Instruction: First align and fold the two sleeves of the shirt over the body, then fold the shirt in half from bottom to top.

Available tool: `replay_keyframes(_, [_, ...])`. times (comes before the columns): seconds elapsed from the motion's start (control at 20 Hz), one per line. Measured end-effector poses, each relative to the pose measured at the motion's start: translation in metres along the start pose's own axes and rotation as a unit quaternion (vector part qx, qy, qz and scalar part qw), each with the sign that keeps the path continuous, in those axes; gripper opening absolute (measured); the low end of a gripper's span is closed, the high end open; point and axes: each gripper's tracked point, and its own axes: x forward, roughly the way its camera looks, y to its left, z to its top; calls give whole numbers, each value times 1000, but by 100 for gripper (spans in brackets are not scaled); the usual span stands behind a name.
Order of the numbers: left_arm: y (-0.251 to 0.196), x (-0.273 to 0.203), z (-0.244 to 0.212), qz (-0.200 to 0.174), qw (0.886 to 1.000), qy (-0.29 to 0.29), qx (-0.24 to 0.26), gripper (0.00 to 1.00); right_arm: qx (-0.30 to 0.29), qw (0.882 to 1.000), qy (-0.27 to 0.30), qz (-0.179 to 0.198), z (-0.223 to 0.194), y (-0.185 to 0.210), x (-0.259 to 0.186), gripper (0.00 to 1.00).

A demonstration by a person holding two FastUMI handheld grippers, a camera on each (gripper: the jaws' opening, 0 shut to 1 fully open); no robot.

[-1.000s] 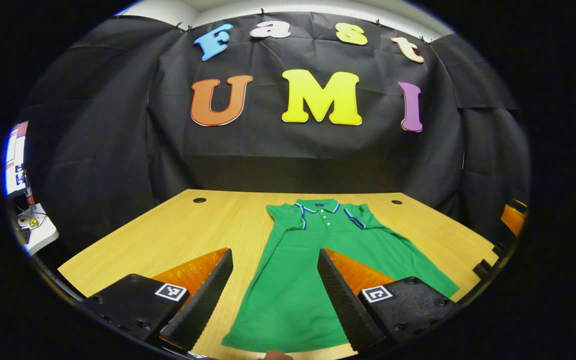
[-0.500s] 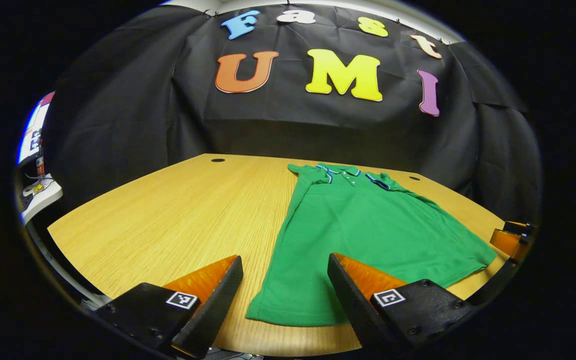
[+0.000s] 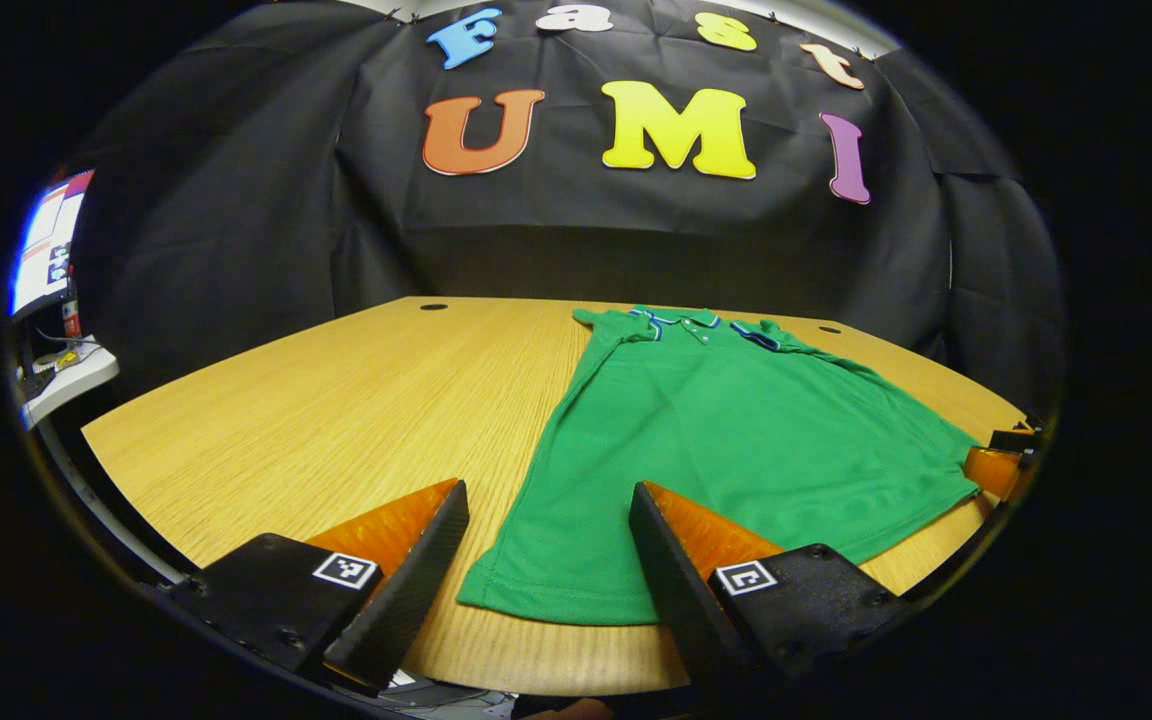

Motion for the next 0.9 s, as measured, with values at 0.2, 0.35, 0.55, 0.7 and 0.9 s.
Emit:
replay_keyframes(0.2, [-1,3,0,10,1000,-23,5,100,-1,1000,-23,6,2,1,2,97])
replay_keyframes(0.35, [0,1,-1,5,1000,-3,5,100,5,1000,-21,9,0,1,4,80])
replay_keyframes(0.55, [-8,-3,1,-12,1000,6,12,62,16,999,-23,32,2,9,7,41])
replay_keyframes(0.7, [-14,0,1,-16,1000,13,20,18,11,999,-23,38,5,12,8,6])
replay_keyframes(0.9, [-23,0,7,-28,999,12,17,6,-1,999,-25,32,10,11,7,0])
